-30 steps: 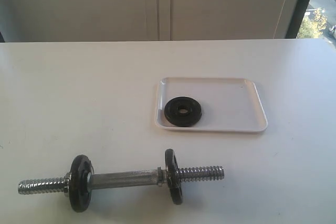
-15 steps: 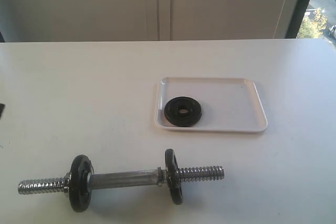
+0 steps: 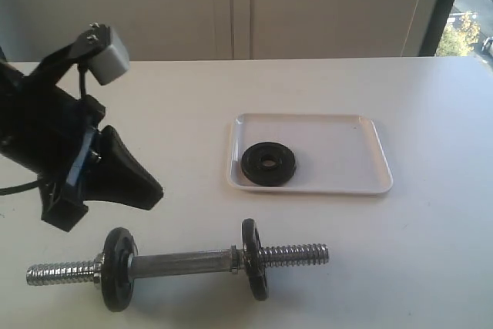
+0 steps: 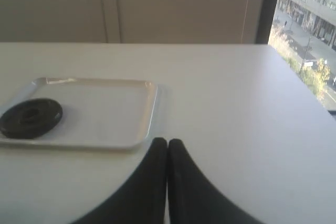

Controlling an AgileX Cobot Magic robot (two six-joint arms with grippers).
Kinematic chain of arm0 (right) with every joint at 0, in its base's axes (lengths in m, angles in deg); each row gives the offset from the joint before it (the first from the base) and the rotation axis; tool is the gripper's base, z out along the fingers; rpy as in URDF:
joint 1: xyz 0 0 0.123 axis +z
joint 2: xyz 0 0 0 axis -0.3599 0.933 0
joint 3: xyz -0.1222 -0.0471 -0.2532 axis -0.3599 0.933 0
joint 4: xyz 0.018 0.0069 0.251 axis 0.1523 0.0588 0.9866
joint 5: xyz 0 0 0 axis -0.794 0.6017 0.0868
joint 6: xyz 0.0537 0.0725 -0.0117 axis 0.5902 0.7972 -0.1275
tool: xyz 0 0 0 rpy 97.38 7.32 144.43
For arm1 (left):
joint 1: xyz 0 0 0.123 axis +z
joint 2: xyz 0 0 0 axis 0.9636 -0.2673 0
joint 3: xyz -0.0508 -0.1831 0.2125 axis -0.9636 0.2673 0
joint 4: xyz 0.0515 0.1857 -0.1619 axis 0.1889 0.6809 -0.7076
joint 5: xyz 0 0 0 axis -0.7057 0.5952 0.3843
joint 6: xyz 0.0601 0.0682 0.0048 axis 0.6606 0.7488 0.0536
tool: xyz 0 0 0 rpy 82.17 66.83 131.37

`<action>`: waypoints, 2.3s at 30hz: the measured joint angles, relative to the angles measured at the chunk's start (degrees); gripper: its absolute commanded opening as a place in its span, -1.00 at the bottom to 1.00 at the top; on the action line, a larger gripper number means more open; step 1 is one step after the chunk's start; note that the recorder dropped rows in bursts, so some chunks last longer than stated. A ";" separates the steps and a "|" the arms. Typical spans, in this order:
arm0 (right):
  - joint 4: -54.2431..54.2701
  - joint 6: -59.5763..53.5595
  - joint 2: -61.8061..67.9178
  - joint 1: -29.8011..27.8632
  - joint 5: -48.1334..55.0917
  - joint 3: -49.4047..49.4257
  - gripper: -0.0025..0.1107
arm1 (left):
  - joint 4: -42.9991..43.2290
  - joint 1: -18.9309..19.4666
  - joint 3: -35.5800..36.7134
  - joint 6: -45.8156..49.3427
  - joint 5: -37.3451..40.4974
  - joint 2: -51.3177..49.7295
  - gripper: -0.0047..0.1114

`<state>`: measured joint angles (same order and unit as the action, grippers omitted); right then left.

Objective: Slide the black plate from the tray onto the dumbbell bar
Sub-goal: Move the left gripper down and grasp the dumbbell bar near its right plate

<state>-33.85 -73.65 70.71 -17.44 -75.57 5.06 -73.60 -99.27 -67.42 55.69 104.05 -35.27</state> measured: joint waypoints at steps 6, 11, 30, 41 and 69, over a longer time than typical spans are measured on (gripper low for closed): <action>0.00 0.00 0.00 0.00 -10.99 0.00 -0.96 | 7.17 -8.72 -5.88 -0.87 0.00 -7.73 -0.92; 0.00 0.00 0.00 0.00 -15.34 0.00 -0.96 | 19.09 -14.55 -9.37 -6.12 -0.28 -13.75 -0.92; 0.00 0.69 0.00 2.25 -22.45 0.00 -0.96 | 20.45 -16.38 -9.76 2.33 -10.00 -23.03 0.20; 0.00 5.39 0.00 2.36 -22.45 0.00 -0.96 | 19.14 -16.38 -9.76 2.82 -13.78 -29.02 0.19; 0.00 11.75 0.00 2.36 -22.48 0.00 -0.96 | 17.80 -16.38 -9.76 2.96 -16.05 -31.96 0.19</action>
<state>-33.85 -61.91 70.71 -15.07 -98.05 5.06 -55.80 -115.65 -77.17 58.65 88.01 -67.23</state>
